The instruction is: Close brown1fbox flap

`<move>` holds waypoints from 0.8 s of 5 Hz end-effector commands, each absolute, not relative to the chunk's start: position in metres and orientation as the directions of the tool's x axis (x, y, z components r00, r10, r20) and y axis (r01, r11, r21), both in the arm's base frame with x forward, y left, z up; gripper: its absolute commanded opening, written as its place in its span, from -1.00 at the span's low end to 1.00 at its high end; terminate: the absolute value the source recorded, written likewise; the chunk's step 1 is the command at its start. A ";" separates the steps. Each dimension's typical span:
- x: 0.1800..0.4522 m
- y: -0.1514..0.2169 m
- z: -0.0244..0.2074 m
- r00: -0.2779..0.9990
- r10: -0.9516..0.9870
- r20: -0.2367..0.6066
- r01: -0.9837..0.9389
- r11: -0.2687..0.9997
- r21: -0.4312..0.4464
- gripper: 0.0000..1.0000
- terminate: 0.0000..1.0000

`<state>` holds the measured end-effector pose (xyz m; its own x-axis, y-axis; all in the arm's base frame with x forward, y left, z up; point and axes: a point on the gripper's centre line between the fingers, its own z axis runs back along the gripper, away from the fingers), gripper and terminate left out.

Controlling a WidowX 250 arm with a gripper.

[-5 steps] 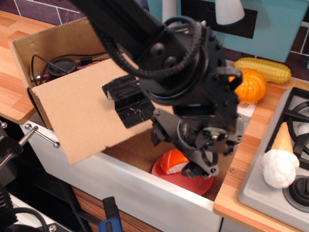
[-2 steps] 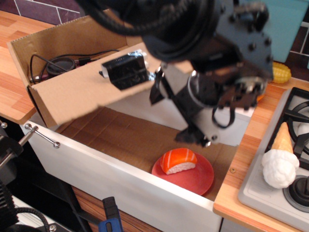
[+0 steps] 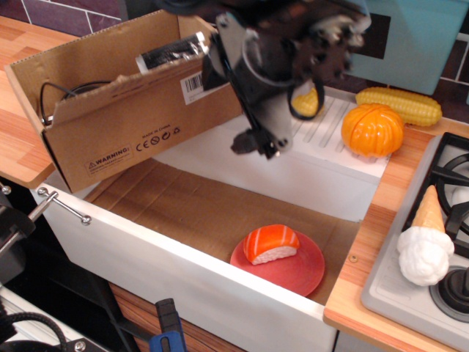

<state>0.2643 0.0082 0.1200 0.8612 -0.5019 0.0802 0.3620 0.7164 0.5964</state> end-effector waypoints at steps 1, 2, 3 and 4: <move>0.291 0.054 0.152 0.845 -0.530 0.071 0.372 0.678 0.634 1.00 -1.00; 0.303 0.079 0.156 0.827 -0.557 0.071 0.393 0.664 0.636 1.00 -1.00; 0.311 0.114 0.150 0.808 -0.579 0.110 0.401 0.677 0.617 1.00 -1.00; 0.317 0.140 0.140 0.805 -0.576 0.141 0.432 0.732 0.527 1.00 -1.00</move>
<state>0.3119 0.1455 0.1217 0.8141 -0.5711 0.1053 0.4727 0.7569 0.4513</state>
